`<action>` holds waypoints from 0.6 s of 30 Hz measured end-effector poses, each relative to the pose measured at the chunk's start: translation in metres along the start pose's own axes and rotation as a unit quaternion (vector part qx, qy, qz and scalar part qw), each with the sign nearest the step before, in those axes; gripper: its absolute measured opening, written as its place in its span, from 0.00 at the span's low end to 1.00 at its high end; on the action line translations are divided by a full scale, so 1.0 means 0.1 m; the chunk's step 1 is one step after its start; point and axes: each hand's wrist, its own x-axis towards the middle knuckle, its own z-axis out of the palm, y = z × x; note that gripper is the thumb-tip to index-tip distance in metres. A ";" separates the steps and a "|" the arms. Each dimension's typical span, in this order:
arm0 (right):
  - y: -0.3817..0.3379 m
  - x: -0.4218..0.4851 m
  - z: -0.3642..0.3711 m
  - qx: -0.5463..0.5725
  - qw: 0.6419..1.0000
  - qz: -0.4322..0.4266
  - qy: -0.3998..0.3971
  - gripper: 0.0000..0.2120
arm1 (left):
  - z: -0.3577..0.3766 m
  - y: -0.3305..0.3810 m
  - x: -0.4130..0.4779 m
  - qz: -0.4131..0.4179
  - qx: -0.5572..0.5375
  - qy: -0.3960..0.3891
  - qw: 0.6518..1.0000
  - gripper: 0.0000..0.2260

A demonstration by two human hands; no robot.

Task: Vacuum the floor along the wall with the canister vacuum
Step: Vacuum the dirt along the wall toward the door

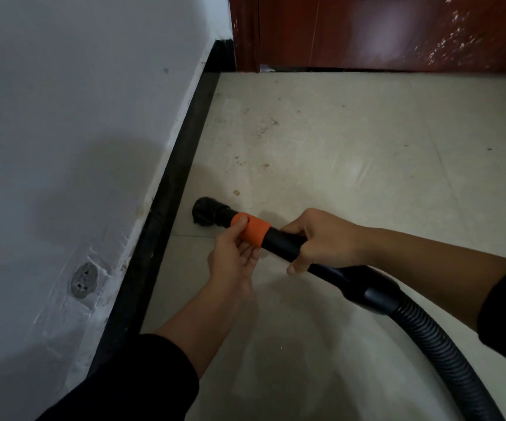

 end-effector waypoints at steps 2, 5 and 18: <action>0.02 -0.04 -0.02 0.000 1.000 0.003 0.006 0.10 | 0.04 -0.02 -0.01 -0.001 0.002 -0.008 1.000 0.22; 0.06 -0.09 -0.05 -0.002 1.000 0.011 0.018 0.11 | 0.09 -0.06 0.00 -0.003 0.009 -0.021 1.000 0.22; 0.35 -0.43 -0.18 0.005 0.996 0.069 0.052 0.16 | 0.36 -0.28 -0.10 -0.041 0.034 -0.069 0.996 0.22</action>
